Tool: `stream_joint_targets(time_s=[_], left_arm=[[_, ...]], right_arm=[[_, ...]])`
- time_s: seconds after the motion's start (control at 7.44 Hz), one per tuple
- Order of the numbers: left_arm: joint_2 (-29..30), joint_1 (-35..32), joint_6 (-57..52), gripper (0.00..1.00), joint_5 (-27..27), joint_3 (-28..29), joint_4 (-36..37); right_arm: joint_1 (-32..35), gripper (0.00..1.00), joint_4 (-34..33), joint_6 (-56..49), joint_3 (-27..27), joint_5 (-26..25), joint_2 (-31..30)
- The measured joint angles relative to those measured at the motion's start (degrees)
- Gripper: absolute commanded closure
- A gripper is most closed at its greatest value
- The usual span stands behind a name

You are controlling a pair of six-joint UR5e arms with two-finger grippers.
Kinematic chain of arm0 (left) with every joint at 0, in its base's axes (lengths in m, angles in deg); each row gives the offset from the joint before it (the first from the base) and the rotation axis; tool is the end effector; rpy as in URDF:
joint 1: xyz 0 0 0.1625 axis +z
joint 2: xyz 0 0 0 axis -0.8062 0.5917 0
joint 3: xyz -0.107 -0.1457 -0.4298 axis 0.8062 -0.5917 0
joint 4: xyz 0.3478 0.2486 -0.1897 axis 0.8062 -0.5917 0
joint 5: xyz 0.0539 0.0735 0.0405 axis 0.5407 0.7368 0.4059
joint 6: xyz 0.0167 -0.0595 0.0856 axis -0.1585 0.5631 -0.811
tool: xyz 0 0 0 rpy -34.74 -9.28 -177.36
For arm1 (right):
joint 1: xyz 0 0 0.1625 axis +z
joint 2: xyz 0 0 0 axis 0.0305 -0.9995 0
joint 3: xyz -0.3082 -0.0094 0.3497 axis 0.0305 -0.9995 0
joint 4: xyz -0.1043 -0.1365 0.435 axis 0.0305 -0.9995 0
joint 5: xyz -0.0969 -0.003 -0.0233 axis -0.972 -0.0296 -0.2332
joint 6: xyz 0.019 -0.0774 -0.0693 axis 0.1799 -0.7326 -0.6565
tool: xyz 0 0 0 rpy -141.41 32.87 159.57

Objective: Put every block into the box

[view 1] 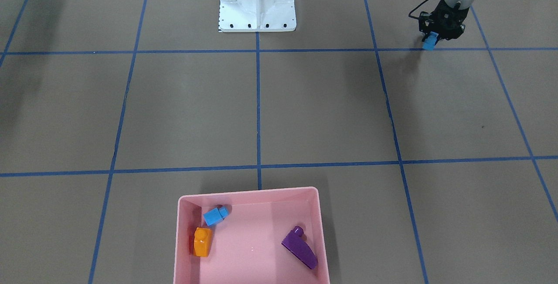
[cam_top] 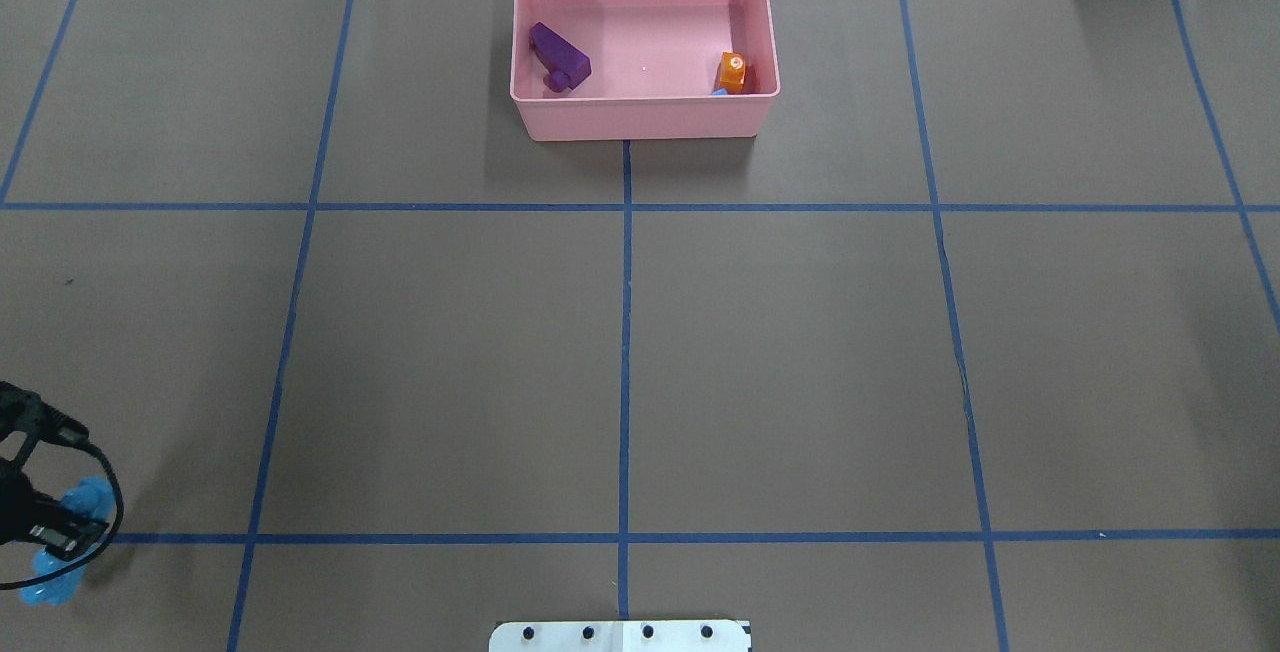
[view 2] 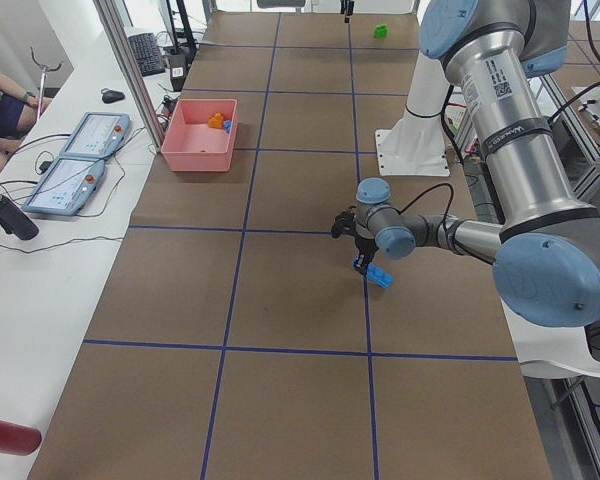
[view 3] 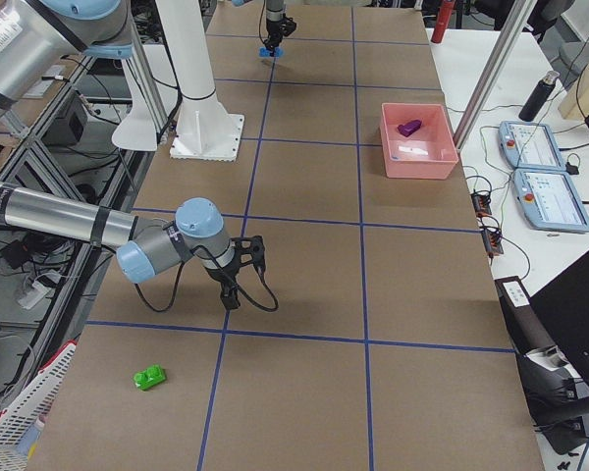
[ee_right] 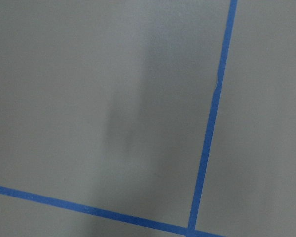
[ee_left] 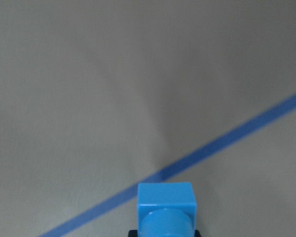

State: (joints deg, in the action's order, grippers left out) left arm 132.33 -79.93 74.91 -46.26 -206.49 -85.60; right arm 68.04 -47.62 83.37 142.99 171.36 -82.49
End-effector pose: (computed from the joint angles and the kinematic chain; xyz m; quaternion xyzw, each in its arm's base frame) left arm 0.3079 -0.2621 0.5668 0.0745 0.3665 0.2082 0.9037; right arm -0.0240 -0.2590 0.6631 0.0859 -0.3794 -0.0666 0.9188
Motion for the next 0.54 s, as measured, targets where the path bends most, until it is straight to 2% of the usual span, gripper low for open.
stream_joint_targets(time_s=[0.27,0.54], left_arm=[[8.1,-3.55,4.3,1.0,-1.96,-0.09,3.13],[17.94,-7.88,5.49,1.0,-6.09,-0.24,11.34]], right_arm=[[0.0,0.0,-0.03,0.08,-0.7,0.09,1.74],[0.0,0.0,-0.02,0.1,-1.35,0.14,2.88]])
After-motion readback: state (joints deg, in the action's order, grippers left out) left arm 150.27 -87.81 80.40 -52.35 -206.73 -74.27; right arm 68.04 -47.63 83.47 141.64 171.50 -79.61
